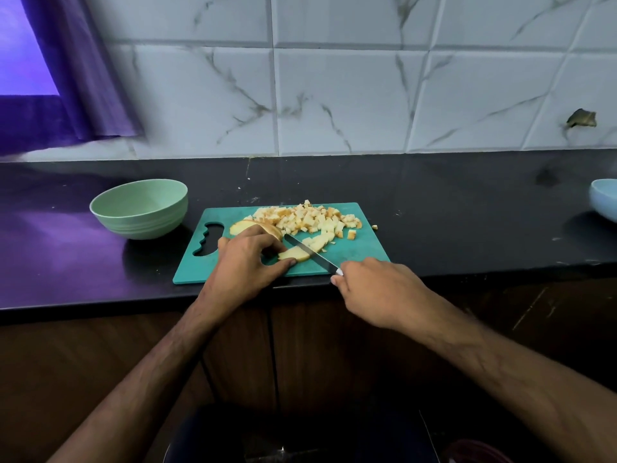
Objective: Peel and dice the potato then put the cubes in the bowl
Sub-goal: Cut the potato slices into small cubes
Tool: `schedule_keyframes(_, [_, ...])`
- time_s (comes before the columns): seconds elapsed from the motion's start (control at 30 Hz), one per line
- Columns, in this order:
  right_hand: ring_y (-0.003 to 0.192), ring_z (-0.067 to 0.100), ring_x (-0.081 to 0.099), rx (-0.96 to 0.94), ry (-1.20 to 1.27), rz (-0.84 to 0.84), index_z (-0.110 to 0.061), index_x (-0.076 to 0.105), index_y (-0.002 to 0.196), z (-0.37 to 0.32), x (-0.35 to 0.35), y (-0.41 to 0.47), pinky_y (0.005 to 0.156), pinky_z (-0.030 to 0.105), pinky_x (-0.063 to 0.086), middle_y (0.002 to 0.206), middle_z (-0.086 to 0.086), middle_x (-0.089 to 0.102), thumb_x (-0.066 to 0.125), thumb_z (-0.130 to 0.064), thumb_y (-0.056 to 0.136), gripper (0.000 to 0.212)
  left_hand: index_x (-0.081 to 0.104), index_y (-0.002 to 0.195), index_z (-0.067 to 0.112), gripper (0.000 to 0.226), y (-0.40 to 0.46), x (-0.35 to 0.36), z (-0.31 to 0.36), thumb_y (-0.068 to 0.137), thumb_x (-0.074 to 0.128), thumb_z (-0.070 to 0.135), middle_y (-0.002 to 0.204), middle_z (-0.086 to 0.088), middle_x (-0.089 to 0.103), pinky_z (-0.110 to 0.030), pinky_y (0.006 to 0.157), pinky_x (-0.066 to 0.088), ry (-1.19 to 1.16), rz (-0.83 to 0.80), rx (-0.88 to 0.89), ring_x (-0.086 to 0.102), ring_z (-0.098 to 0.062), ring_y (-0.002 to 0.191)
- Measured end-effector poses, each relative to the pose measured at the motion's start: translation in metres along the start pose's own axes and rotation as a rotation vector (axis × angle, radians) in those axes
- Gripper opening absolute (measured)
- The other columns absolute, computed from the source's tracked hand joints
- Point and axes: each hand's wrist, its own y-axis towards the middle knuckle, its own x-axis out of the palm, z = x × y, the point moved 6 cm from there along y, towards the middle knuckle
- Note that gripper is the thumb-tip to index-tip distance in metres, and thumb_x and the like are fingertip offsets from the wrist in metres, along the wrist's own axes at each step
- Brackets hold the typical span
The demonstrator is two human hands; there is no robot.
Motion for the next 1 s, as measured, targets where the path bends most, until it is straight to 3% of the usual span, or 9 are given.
schedule_keyframes(0.17, [0.074,0.007,0.053,0.002,-0.016,0.020,-0.028,0.047,0.094,0.008,-0.026,-0.014,0.060,0.028,0.039,0.085,-0.008,0.053,0.028,-0.050,0.109,0.033,0.074,0.103,0.028,0.032,-0.002,0.001,0.000,0.084,0.074,0.054,0.115,0.013,0.063,-0.035,0.084,0.028,0.004,0.003,-0.009,0.054,-0.005,0.102])
schedule_keyframes(0.53, [0.071,0.007,0.053,-0.028,-0.017,0.075,-0.024,0.047,0.099,-0.016,0.003,-0.018,0.063,0.032,0.043,0.081,-0.008,0.051,0.031,-0.043,0.109,0.026,0.075,0.101,0.030,0.029,-0.004,0.001,0.001,0.084,0.074,0.053,0.111,0.015,0.062,-0.036,0.082,0.027,0.015,0.021,-0.011,0.052,-0.003,0.098])
schedule_keyframes(0.67, [0.076,0.009,0.057,-0.008,0.011,-0.015,-0.024,0.050,0.098,-0.009,0.000,-0.010,0.065,0.032,0.046,0.088,-0.004,0.056,0.032,-0.046,0.109,0.031,0.074,0.107,0.031,0.033,-0.007,-0.001,0.005,0.085,0.072,0.055,0.113,0.014,0.062,-0.035,0.081,0.026,0.060,0.031,-0.025,0.050,-0.003,0.099])
schedule_keyframes(0.8, [0.069,0.012,0.061,0.023,0.068,-0.113,-0.024,0.053,0.094,0.002,-0.026,-0.013,0.059,0.029,0.053,0.088,-0.002,0.058,0.029,-0.050,0.108,0.038,0.068,0.114,0.028,0.041,-0.014,-0.004,0.005,0.085,0.069,0.058,0.111,0.012,0.062,-0.037,0.088,0.033,0.056,0.038,-0.030,0.055,-0.007,0.101])
schedule_keyframes(0.9, [0.071,0.008,0.055,-0.012,-0.002,-0.057,-0.031,0.044,0.082,0.002,-0.034,-0.021,0.059,0.026,0.041,0.084,-0.007,0.055,0.028,-0.052,0.108,0.037,0.065,0.107,0.028,0.033,-0.019,-0.006,0.002,0.085,0.072,0.052,0.107,0.013,0.061,-0.040,0.091,0.036,0.000,0.048,-0.037,0.057,-0.008,0.100])
schedule_keyframes(1.0, [0.074,0.007,0.054,-0.039,-0.082,-0.014,-0.030,0.043,0.085,-0.003,-0.017,-0.029,0.066,0.030,0.047,0.085,-0.008,0.054,0.027,-0.052,0.108,0.036,0.065,0.098,0.032,0.022,-0.018,-0.007,0.001,0.085,0.076,0.047,0.103,0.014,0.061,-0.036,0.085,0.031,-0.026,0.063,-0.054,0.057,-0.007,0.097])
